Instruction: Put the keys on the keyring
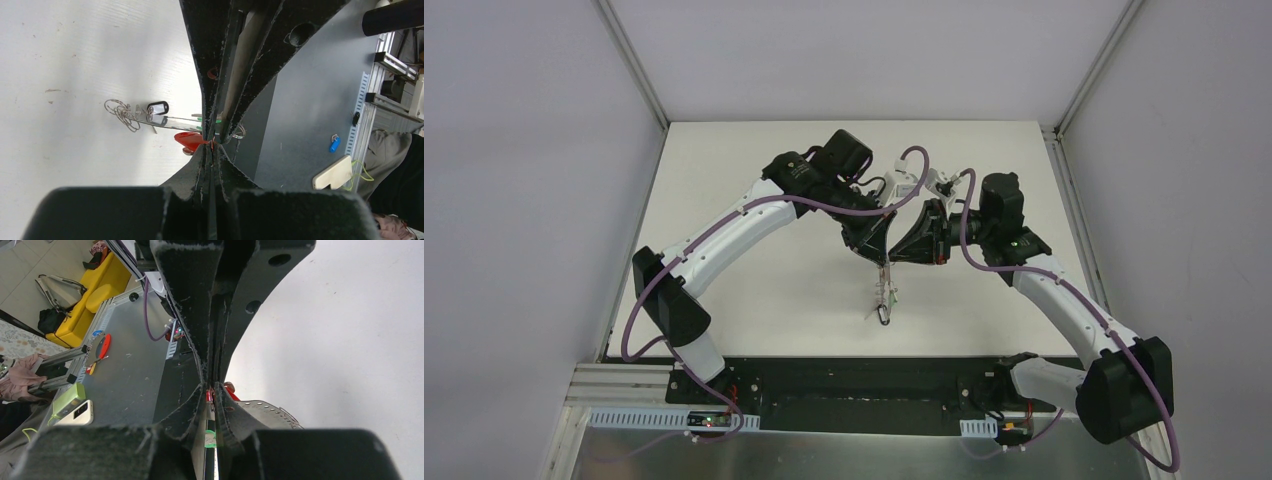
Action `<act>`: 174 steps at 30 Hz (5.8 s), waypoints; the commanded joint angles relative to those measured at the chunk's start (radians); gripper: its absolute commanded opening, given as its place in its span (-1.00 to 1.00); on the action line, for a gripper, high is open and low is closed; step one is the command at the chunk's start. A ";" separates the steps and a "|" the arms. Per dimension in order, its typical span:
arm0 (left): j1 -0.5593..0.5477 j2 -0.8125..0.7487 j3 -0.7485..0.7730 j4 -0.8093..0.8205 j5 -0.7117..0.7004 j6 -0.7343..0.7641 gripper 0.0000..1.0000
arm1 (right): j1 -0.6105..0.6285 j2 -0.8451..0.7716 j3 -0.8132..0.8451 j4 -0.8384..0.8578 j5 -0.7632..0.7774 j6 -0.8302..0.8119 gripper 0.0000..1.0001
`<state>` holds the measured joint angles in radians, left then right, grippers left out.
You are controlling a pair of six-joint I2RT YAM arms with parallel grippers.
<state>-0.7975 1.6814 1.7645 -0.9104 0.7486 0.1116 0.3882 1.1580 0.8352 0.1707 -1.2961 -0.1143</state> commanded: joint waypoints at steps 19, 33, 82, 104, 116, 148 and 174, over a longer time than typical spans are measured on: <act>0.009 -0.040 -0.003 0.043 0.014 -0.003 -1.00 | 0.009 0.016 0.015 -0.015 -0.020 -0.041 -0.95; 0.115 -0.256 -0.293 0.530 0.047 -0.060 -0.06 | -0.022 0.002 -0.011 0.316 0.068 0.340 -1.00; -0.006 -0.238 -0.304 0.397 -0.210 0.178 -1.00 | -0.066 0.049 -0.044 0.426 0.170 0.481 -1.00; 0.038 -0.229 -0.278 0.447 -0.071 0.045 -0.02 | -0.073 0.017 -0.074 0.464 0.063 0.436 -1.00; 0.045 -0.173 -0.284 0.498 0.018 -0.042 -0.15 | -0.073 0.012 -0.081 0.474 0.061 0.444 -1.00; 0.064 -0.167 -0.301 0.506 0.098 -0.066 -0.81 | -0.081 0.018 -0.083 0.472 0.071 0.441 -1.00; -0.012 0.006 0.158 -0.243 -0.151 0.211 -1.00 | -0.082 -0.026 -0.047 0.308 -0.044 0.238 -0.17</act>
<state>-0.7864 1.6615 1.8297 -0.9787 0.6491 0.2810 0.3042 1.1637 0.7422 0.4885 -1.2800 0.1734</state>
